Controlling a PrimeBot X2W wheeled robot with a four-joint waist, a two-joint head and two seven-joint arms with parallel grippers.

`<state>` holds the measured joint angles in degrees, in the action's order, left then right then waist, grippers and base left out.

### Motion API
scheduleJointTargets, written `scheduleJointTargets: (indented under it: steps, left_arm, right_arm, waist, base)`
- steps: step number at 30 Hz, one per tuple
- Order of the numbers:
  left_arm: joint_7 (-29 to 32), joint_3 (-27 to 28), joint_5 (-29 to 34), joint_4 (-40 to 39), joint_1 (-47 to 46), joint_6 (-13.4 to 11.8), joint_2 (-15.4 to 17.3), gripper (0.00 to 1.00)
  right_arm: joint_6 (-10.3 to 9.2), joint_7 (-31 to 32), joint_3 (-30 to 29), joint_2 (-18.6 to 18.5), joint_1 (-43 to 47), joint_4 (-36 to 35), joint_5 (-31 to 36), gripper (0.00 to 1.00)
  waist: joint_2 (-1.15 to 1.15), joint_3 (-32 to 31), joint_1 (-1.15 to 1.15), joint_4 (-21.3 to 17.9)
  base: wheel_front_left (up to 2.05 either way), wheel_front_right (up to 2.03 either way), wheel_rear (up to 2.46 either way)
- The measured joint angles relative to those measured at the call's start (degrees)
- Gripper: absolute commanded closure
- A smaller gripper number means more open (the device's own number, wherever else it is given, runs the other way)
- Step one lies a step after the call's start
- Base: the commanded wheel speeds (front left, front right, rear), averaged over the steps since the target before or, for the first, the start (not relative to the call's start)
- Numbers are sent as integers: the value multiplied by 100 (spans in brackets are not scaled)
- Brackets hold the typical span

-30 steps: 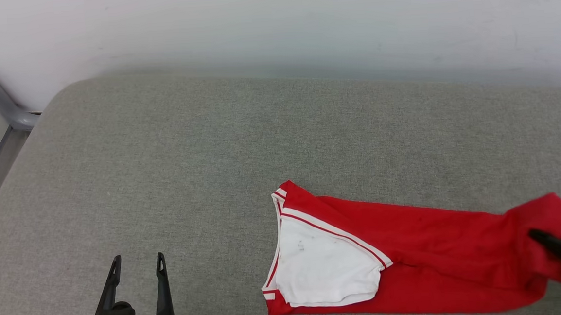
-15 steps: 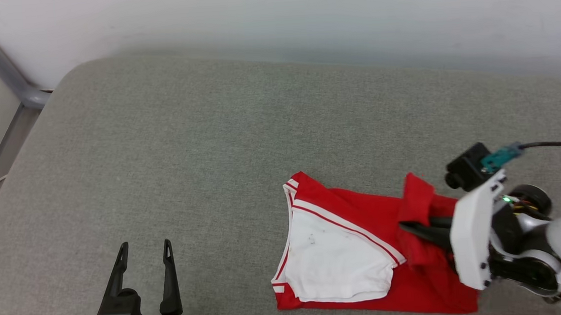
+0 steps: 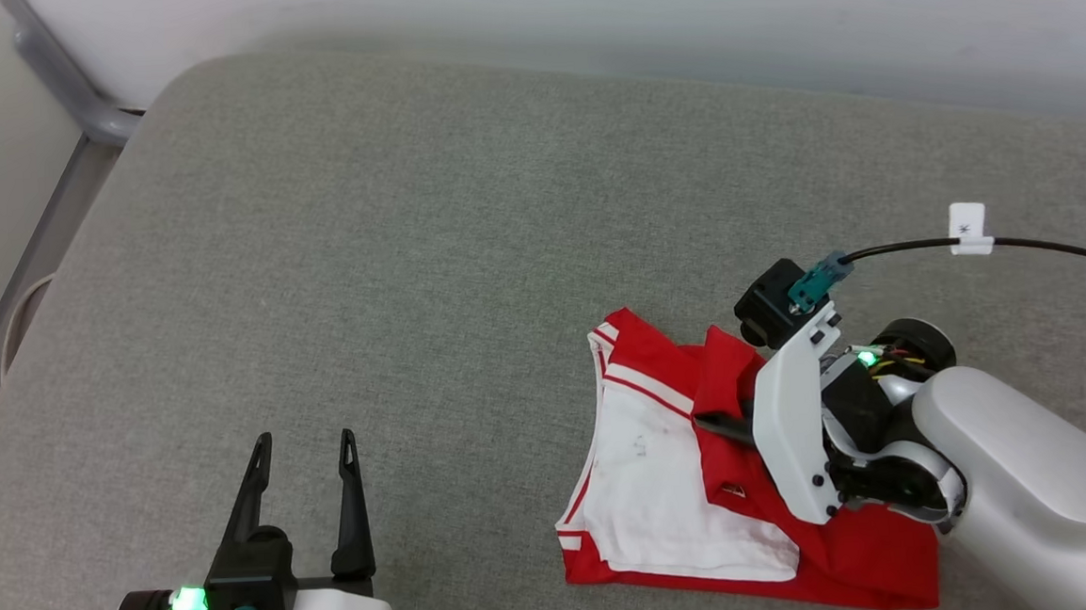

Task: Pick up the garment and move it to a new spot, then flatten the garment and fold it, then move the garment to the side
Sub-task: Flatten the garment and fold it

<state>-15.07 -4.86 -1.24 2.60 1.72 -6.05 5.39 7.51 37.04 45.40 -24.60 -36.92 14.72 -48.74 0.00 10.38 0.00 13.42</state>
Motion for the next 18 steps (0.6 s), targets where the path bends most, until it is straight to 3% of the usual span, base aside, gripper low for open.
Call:
scheduleJointTargets:
  steps: [9, 10, 12, 18]
  left_arm:
    - [0, 19, 0, 57, -73, -1, -56, 0]
    - [0, 23, 0, 64, -73, -1, -60, 0]
    - [0, 34, 1, 79, -73, 0, -62, 0]
    - [0, 116, 18, 94, -17, 5, -34, 0]
  right_arm:
    - [0, -445, 539, 246, -198, 966, 15, 100]
    - [0, -508, 575, 283, -204, 1045, 13, 89]
    - [0, -659, 633, 339, -205, 1105, -85, 0]
    - [0, -1370, 698, 118, -177, 704, -270, 0]
  waist:
    - [0, 137, 0, 86]
    - [0, 127, 0, 75]
    - [0, 93, 0, 44]
    - [0, -127, 0, -65]
  base:
    - [0, 0, 0]
    - [0, 0, 0]
    - [0, 0, 0]
    - [0, 0, 0]
